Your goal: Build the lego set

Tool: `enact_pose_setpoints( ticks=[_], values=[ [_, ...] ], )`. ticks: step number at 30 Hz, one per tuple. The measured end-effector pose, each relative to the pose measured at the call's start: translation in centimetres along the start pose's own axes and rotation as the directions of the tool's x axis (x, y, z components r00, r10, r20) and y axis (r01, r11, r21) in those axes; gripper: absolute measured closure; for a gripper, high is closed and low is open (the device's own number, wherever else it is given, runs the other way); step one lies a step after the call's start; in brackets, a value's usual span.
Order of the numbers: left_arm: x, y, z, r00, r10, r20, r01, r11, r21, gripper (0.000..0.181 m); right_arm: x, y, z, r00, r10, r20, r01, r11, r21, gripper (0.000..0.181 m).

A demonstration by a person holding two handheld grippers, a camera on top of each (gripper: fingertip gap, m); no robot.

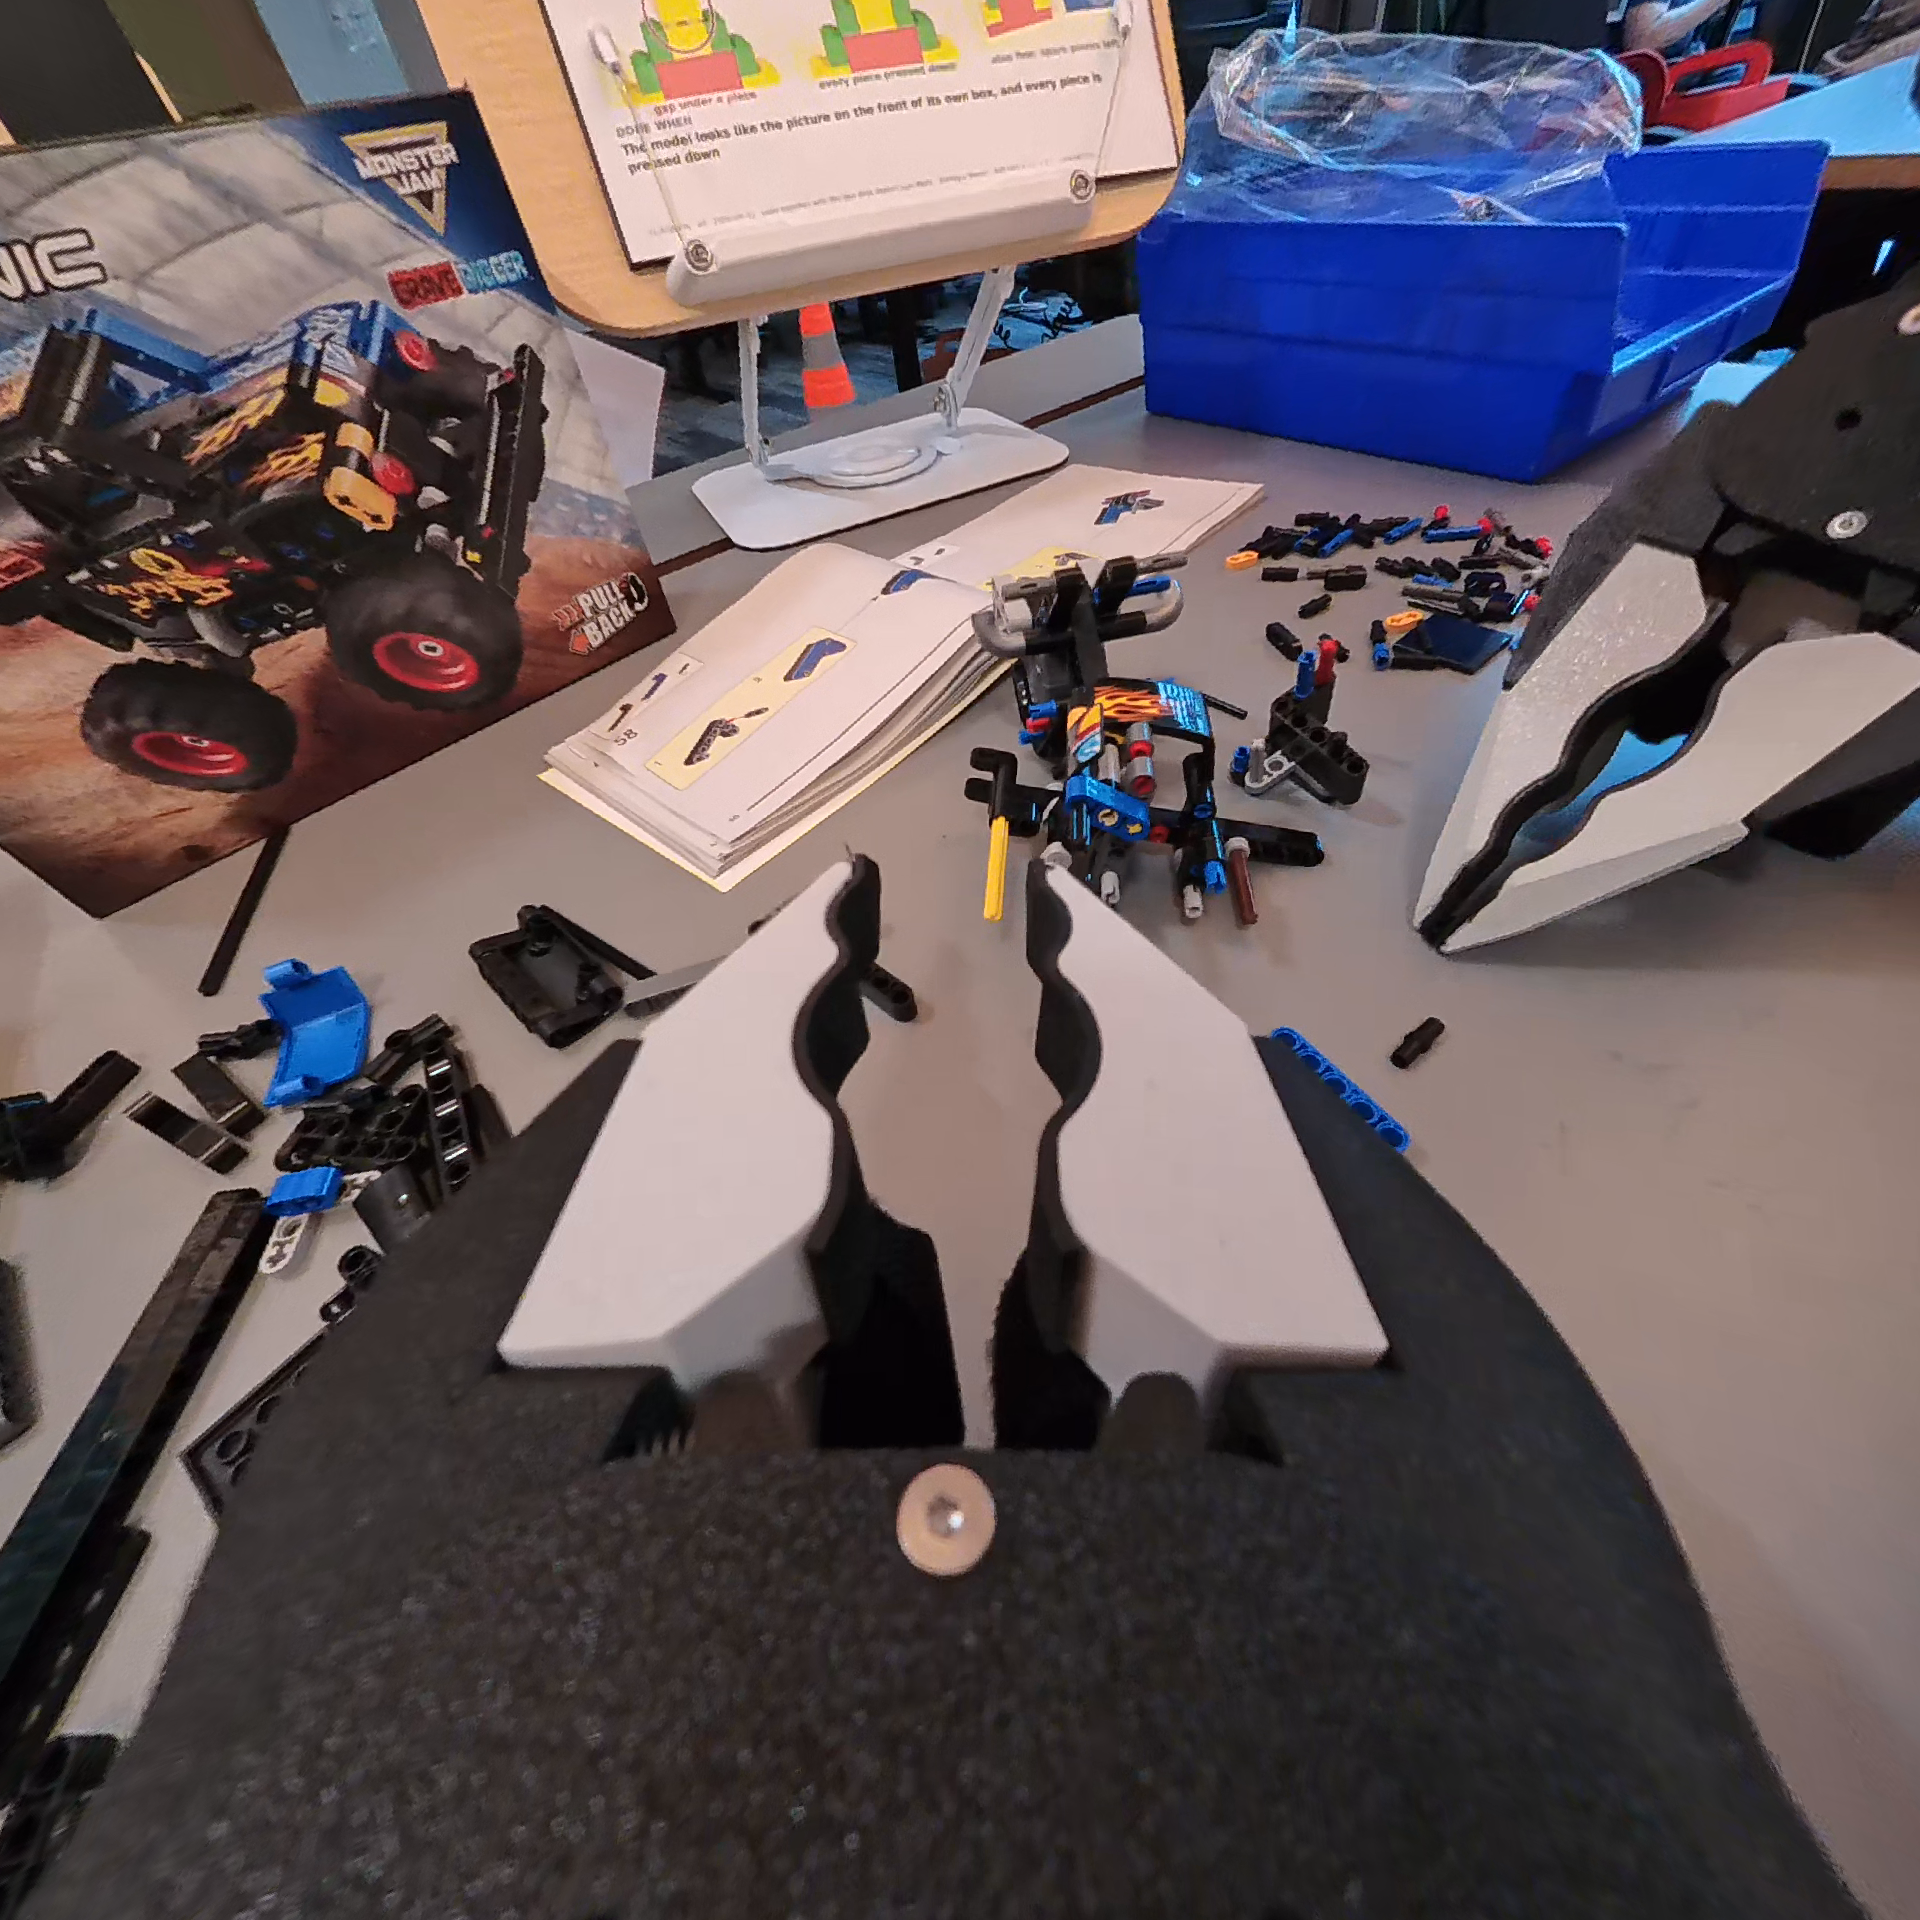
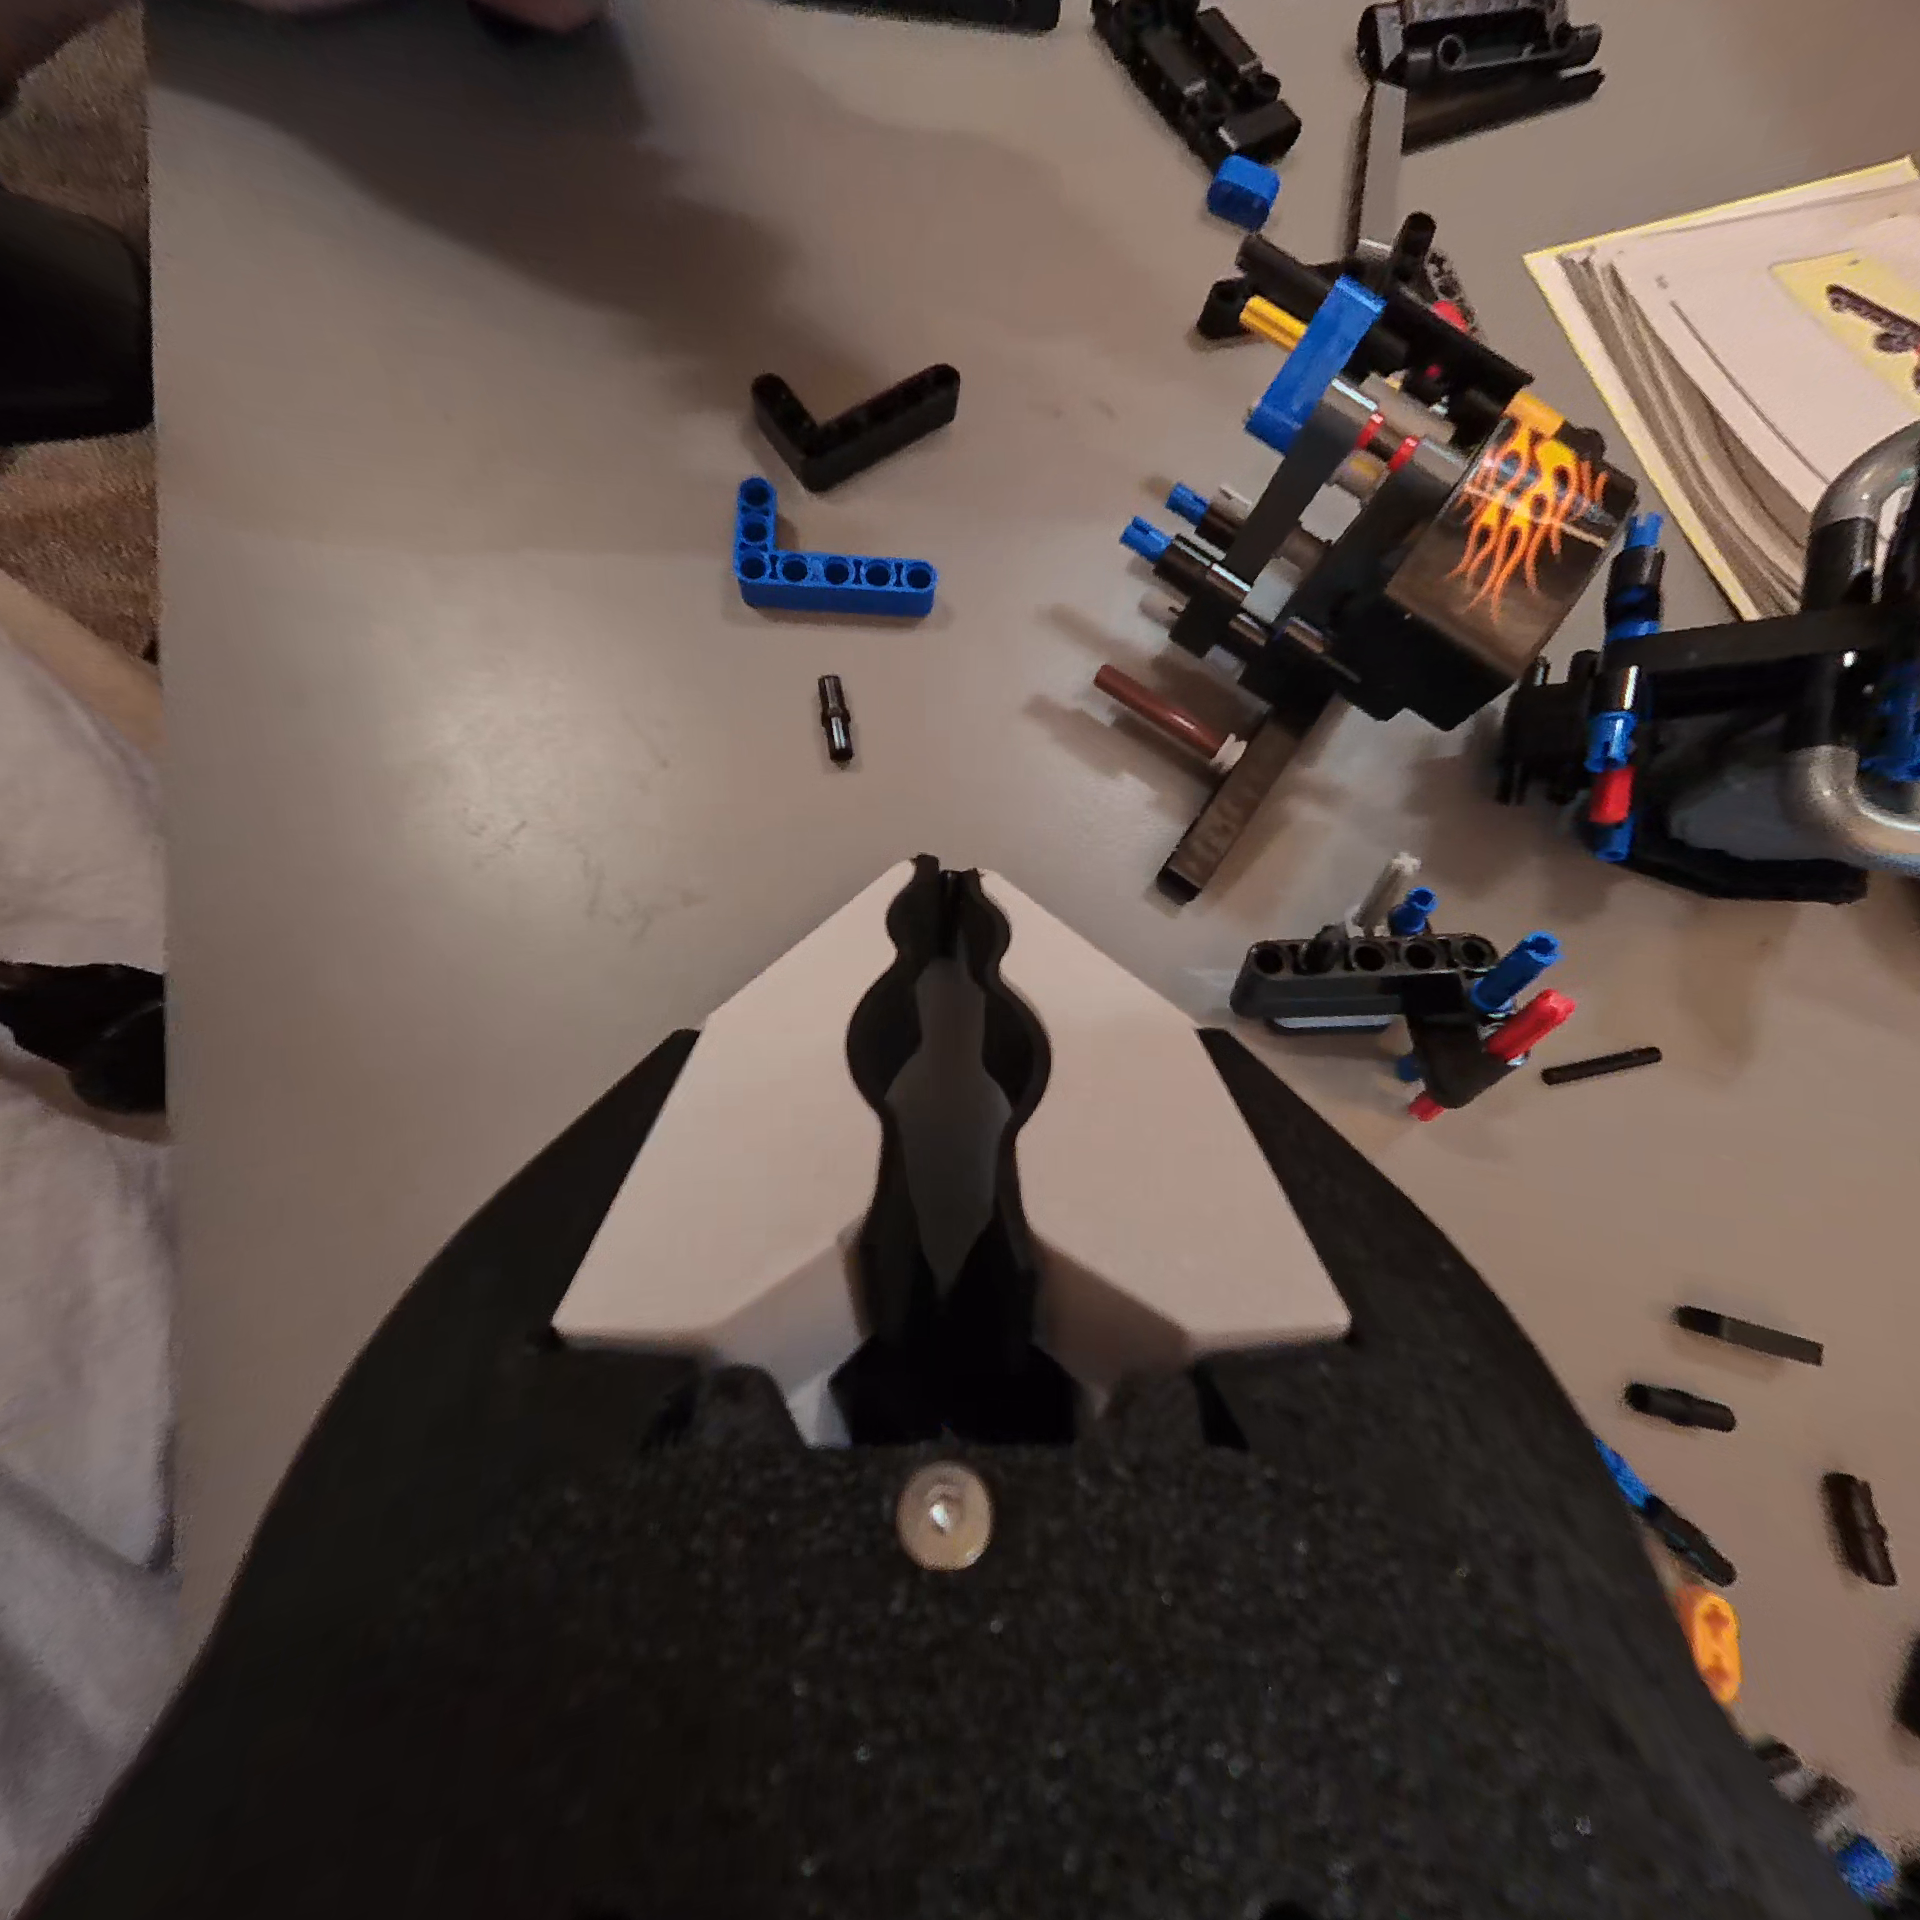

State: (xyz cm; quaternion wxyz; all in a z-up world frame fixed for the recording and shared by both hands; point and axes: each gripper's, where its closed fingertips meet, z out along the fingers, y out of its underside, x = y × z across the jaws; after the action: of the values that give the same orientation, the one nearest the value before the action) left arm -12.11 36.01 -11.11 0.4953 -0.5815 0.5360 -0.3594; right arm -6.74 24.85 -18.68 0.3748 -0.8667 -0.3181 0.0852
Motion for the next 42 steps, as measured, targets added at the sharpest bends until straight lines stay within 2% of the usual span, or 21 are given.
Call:
enact_pose_setpoints(
  ticks=[1,4,6,9,11,13,19,21,23,24,26,27,31,34,37,42],
  values=[
    [0.0,0.1,0.1,1.000,0.000,-0.001,0.000,1.000,-0.006,0.155,0.1,-0.1,0.1,1.000,0.009,-0.002,-0.009,1.000,0.011,0.177],
    [0.1,0.4,0.4,1.000,-0.011,-0.015,0.010,0.999,-0.034,0.155,0.6,-0.7,-0.4,0.999,0.038,-0.006,-0.037,0.997,0.065,0.172],
    [0.2,0.6,0.5,0.998,-0.036,-0.042,0.034,0.998,-0.049,0.155,1.7,-2.0,-1.9,0.998,0.067,-0.018,-0.064,0.985,0.162,0.168],
    [1.0,0.4,0.4,0.985,-0.077,-0.153,0.072,0.997,-0.042,0.157,4.7,-3.7,-5.1,0.981,0.190,-0.047,-0.161,0.918,0.362,0.164],
    [0.7,-0.2,0.1,0.983,-0.079,-0.164,0.081,0.997,0.004,0.158,7.2,-3.5,-6.7,0.951,0.306,-0.047,-0.254,0.857,0.448,0.161],
    [0.2,-0.7,-0.1,0.983,-0.084,-0.163,0.092,0.995,0.041,0.158,9.6,-2.6,-7.8,0.908,0.409,-0.095,-0.319,0.819,0.477,0.154],
    [0.2,-0.6,0.3,0.987,-0.046,-0.154,0.052,0.998,0.033,0.158,14.0,-0.4,-10.4,0.789,0.580,-0.202,-0.389,0.727,0.565,0.155],
    [0.7,0.0,0.5,0.982,-0.039,-0.184,0.038,0.999,-0.009,0.158,14.7,0.2,-10.7,0.761,0.615,-0.206,-0.414,0.705,0.575,0.156],
    [1.4,1.6,0.2,0.967,0.020,-0.255,-0.052,0.991,-0.120,0.159,14.9,0.3,-10.7,0.751,0.636,-0.178,-0.439,0.682,0.585,0.156],
    [1.9,2.9,-0.2,0.946,0.056,-0.318,-0.125,0.971,-0.202,0.160,14.8,0.3,-10.6,0.752,0.641,-0.154,-0.454,0.673,0.584,0.156],
    [1.9,5.7,-1.1,0.889,0.122,-0.442,-0.300,0.883,-0.360,0.161,14.5,0.1,-10.2,0.756,0.644,-0.116,-0.476,0.663,0.578,0.156],
    [1.6,6.1,-1.2,0.864,0.166,-0.475,-0.371,0.849,-0.377,0.156,14.3,-0.2,-10.1,0.763,0.638,-0.104,-0.478,0.665,0.574,0.156],
    [2.8,6.7,-1.7,0.666,0.243,-0.705,-0.606,0.728,-0.322,0.154,13.4,-0.9,-9.6,0.796,0.592,-0.127,-0.438,0.708,0.555,0.157],
    [2.7,7.5,-1.3,0.540,0.252,-0.803,-0.723,0.627,-0.290,0.148,12.9,-1.2,-9.6,0.809,0.575,-0.126,-0.424,0.718,0.552,0.158],
    [3.3,7.4,-0.7,0.458,0.215,-0.863,-0.750,0.615,-0.245,0.145,12.9,-1.1,-10.1,0.805,0.581,-0.124,-0.424,0.708,0.565,0.158],
    [4.7,7.4,0.0,0.383,0.148,-0.912,-0.722,0.663,-0.196,0.146,12.7,-0.9,-10.0,0.800,0.594,-0.085,-0.452,0.691,0.564,0.158]
  ],
)
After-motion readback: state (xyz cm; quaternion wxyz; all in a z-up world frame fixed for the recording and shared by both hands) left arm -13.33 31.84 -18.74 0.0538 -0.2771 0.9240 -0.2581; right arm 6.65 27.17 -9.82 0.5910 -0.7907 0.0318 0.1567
